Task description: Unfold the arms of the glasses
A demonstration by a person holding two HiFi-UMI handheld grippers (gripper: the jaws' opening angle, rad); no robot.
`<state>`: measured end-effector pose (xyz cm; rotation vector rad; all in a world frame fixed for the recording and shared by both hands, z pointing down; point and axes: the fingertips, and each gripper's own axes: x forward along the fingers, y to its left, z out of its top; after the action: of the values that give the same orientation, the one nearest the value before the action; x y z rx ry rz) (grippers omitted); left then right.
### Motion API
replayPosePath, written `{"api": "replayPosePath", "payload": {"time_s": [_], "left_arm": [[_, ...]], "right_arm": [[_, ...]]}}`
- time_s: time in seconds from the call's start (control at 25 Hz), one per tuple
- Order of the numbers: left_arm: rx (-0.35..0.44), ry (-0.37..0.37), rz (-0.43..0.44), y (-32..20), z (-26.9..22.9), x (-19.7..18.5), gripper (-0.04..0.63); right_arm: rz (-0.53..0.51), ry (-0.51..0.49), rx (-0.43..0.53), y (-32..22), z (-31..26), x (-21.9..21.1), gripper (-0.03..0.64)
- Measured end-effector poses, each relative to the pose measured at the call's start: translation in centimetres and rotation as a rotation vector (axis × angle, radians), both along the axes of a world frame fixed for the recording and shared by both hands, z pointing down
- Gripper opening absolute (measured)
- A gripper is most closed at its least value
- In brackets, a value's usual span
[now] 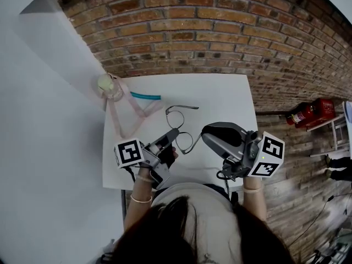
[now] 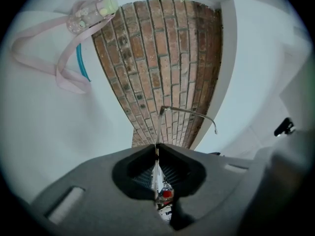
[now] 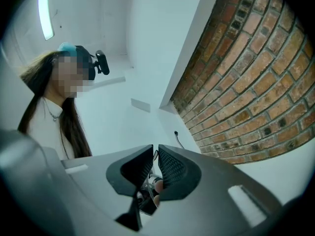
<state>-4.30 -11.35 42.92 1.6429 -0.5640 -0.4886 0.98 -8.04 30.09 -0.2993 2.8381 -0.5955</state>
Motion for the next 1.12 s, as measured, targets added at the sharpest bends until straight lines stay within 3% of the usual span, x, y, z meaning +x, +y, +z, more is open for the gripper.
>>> {"api": "replayPosePath", "payload": {"time_s": [1.12], "left_arm": [[-0.046, 0.063, -0.088, -0.7, 0.3, -2.1, 0.023]], "right_arm": [[-0.026, -0.001, 0.006, 0.9, -0.3, 0.2, 0.038]]}}
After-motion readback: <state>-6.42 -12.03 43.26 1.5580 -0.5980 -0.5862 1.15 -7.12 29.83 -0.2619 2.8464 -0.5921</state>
